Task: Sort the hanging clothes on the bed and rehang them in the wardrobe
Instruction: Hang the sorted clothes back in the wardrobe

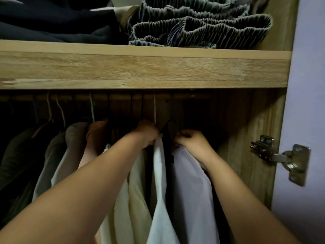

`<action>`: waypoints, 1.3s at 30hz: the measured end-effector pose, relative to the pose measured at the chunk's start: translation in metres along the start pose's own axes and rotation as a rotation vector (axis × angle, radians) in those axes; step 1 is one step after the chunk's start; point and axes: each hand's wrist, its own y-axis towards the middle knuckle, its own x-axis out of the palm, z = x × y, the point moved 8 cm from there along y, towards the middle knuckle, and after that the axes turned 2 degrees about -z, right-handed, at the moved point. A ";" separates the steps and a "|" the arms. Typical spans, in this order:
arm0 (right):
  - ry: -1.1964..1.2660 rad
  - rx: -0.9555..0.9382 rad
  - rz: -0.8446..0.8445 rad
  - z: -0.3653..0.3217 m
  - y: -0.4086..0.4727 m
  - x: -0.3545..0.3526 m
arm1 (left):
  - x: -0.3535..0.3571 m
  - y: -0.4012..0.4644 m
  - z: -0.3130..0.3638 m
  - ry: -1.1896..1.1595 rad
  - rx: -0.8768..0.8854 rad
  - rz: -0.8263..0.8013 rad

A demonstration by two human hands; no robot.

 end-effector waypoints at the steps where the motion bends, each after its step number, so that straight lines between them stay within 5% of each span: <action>1: 0.016 0.004 0.008 -0.003 -0.006 -0.001 | 0.002 -0.004 0.001 -0.034 -0.007 -0.023; 19: -0.196 0.148 -0.099 -0.016 -0.161 0.019 | -0.011 -0.184 -0.016 -0.364 0.199 -0.378; 39: -0.478 0.101 -0.534 -0.033 -0.320 0.078 | -0.062 -0.373 -0.130 -0.202 -0.035 0.012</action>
